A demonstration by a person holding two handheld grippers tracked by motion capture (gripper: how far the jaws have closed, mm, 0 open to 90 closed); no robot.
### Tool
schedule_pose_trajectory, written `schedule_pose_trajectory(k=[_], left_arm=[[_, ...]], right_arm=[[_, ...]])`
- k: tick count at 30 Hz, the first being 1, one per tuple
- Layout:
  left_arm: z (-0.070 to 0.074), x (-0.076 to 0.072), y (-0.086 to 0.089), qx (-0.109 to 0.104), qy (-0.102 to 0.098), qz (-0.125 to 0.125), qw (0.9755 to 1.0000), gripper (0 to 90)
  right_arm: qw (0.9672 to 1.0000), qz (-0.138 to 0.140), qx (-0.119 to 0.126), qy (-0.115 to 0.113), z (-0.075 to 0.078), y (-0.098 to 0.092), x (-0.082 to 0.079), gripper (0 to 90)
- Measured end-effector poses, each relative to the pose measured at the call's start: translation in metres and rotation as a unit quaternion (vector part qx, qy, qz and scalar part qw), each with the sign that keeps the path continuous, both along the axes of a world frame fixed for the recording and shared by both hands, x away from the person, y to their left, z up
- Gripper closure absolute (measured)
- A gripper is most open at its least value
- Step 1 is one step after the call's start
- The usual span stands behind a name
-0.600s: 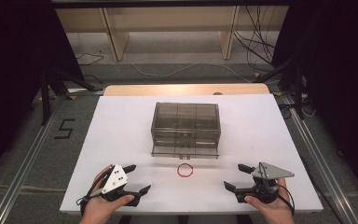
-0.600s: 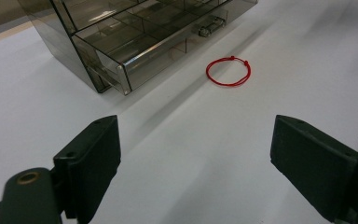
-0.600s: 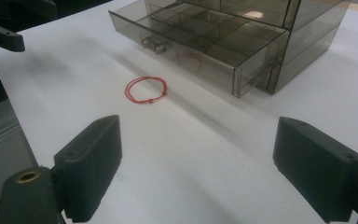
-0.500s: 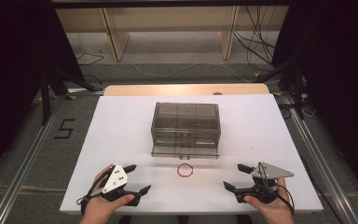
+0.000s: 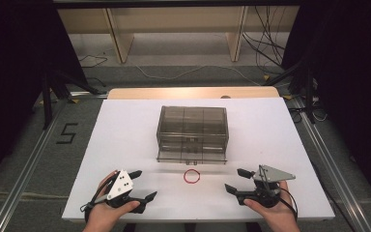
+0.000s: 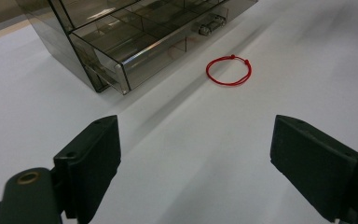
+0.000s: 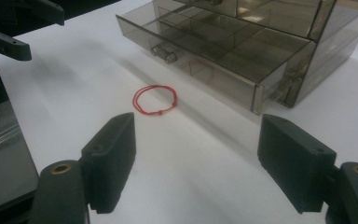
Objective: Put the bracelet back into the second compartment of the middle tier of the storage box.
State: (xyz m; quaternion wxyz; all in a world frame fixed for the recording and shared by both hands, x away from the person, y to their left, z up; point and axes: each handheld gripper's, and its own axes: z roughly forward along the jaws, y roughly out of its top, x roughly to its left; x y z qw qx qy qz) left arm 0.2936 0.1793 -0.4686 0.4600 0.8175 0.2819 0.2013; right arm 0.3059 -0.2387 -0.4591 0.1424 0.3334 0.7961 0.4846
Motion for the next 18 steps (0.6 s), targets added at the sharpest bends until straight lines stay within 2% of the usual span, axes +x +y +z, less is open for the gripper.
schedule_pose_trajectory(k=[5, 18], left_arm=[[0.0, 0.0, -0.001, 0.0, 0.0, -0.002, 1.0, 15.8], [0.0, 0.0, -0.002, 0.001, 0.0, -0.002, 1.0, 15.8]], right_arm=[[0.9999, 0.01, -0.005, 0.005, -0.002, 0.012, 0.007, 33.4], [0.9989, 0.034, -0.028, 0.018, -0.006, 0.042, 0.018, 37.5]])
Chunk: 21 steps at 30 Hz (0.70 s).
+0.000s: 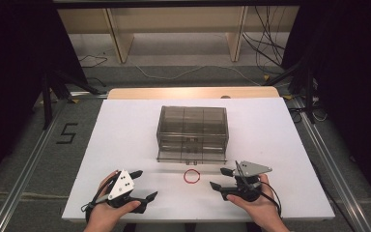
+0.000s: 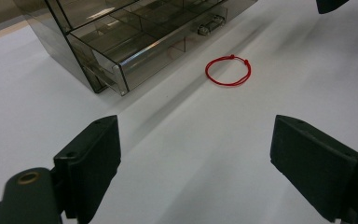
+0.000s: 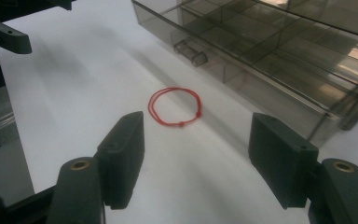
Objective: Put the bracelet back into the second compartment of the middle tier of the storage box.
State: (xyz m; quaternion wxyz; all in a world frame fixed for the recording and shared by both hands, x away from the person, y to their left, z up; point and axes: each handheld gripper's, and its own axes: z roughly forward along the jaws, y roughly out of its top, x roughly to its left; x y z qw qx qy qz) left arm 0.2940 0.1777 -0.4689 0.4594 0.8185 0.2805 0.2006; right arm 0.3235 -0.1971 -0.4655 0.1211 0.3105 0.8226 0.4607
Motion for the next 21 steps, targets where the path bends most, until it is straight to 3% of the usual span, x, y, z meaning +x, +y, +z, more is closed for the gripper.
schedule_pose_trajectory(k=[15, 18, 21], left_arm=[[0.0, 0.0, 0.001, 0.0, -0.001, 0.001, 1.0, 15.9], [-0.001, 0.001, 0.0, -0.003, -0.001, 0.0, 1.0, 15.9], [-0.001, 0.001, 0.0, -0.002, 0.0, -0.001, 1.0, 15.9]], right_arm=[[0.9985, 0.041, -0.036, 0.01, -0.011, 0.032, 0.019, 43.7], [0.9972, 0.045, -0.06, 0.007, -0.015, 0.038, 0.023, 44.4], [0.9964, 0.048, -0.069, 0.004, -0.017, 0.042, 0.025, 45.9]])
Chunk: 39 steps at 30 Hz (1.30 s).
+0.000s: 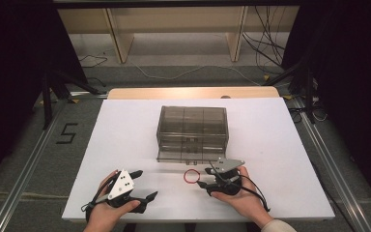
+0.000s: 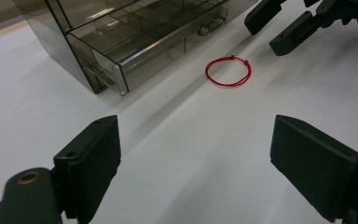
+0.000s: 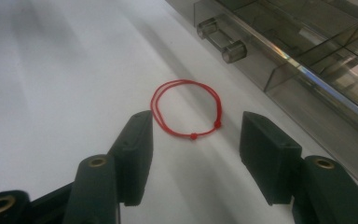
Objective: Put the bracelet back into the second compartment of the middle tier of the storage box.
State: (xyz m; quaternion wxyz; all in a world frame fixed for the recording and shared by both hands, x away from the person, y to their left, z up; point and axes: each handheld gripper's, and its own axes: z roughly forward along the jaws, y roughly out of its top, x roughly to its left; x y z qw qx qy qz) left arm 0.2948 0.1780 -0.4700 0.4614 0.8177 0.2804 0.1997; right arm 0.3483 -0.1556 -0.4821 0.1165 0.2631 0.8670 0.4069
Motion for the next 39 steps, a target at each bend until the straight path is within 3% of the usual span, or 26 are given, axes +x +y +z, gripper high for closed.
schedule_pose_trajectory(k=[13, 24, 33, 39], left_arm=[[-0.001, 0.0, 0.0, -0.001, 0.001, 0.0, 1.0, 15.8], [-0.001, 0.001, 0.0, -0.002, 0.003, -0.001, 1.0, 15.9], [-0.001, 0.001, 0.0, -0.004, 0.002, -0.001, 1.0, 15.9], [-0.001, 0.0, 0.0, -0.004, 0.001, -0.002, 1.0, 15.9]], right_arm=[[0.9992, 0.023, -0.033, 0.002, -0.008, 0.015, 0.008, 52.2], [0.9981, 0.041, -0.046, -0.004, -0.012, 0.025, 0.011, 57.2], [0.998, 0.052, -0.035, 0.013, -0.013, 0.023, 0.015, 63.8], [0.9983, 0.046, -0.029, 0.022, -0.013, 0.021, 0.016, 73.4]])
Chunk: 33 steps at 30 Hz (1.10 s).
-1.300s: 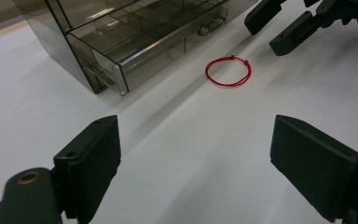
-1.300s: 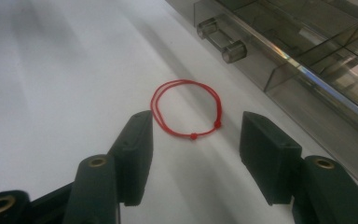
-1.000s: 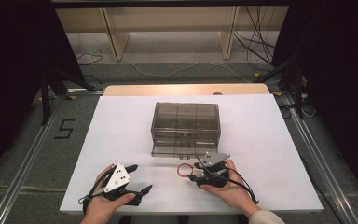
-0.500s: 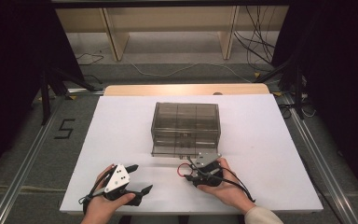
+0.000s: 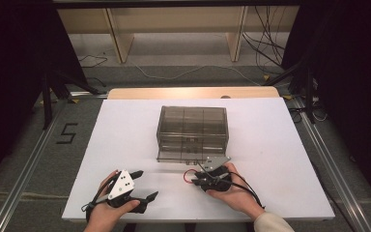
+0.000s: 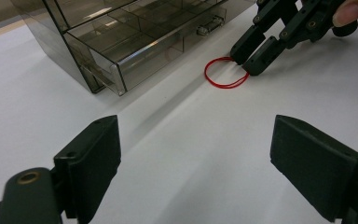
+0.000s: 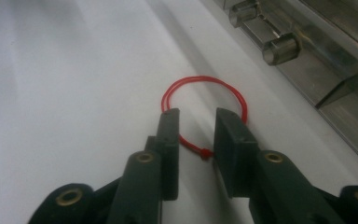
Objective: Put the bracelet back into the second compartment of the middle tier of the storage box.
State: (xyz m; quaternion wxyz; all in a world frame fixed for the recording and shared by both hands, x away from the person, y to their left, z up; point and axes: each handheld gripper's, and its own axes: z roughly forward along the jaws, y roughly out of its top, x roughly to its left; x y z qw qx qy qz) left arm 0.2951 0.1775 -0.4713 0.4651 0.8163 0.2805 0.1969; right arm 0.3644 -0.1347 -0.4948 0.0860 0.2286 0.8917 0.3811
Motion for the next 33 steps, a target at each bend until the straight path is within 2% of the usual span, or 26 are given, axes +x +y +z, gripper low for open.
schedule_pose_trajectory(k=[5, 8, 9, 15, 16, 17, 18, 33], left_arm=[[0.0002, 0.0, 0.0001, 0.0, -0.001, 0.0, 1.0, 15.9], [0.0002, 0.0001, 0.0, 0.0, -0.001, 0.0, 1.0, 15.9], [0.0002, 0.0001, -0.0001, 0.0, -0.001, 0.0, 1.0, 15.9], [0.0002, 0.0001, 0.0, 0.0, -0.002, 0.0, 1.0, 15.9], [0.0002, 0.0001, 0.0, 0.0, -0.002, 0.0, 1.0, 15.9], [0.0002, 0.0001, 0.0001, 0.0, -0.002, 0.0, 1.0, 15.9], [0.0002, 0.0001, 0.0001, 0.0, -0.002, 0.0, 1.0, 15.9], [0.0006, 0.0002, 0.0007, -0.001, -0.003, 0.001, 1.0, 15.9]], right_arm=[[1.0, -0.005, 0.003, 0.006, 0.0002, -0.0008, 0.0001, 79.9], [0.9999, -0.007, 0.003, 0.008, 0.0002, -0.0009, 0.0, 81.7], [0.9998, -0.01, 0.004, 0.018, 0.0004, -0.0008, -0.0008, 83.2], [0.9997, -0.012, 0.006, 0.022, 0.0005, -0.0009, -0.0008, 87.0], [0.9997, -0.012, 0.006, 0.022, 0.0005, -0.0009, -0.0008, 87.0], [0.9999, -0.007, 0.01, -0.005, -0.0007, -0.0013, 0.0024, 87.3], [0.9998, -0.013, 0.008, 0.016, 0.0004, -0.0011, -0.0001, 87.7], [0.9997, -0.013, 0.016, 0.016, 0.0036, -0.0025, -0.0011, 88.2]])
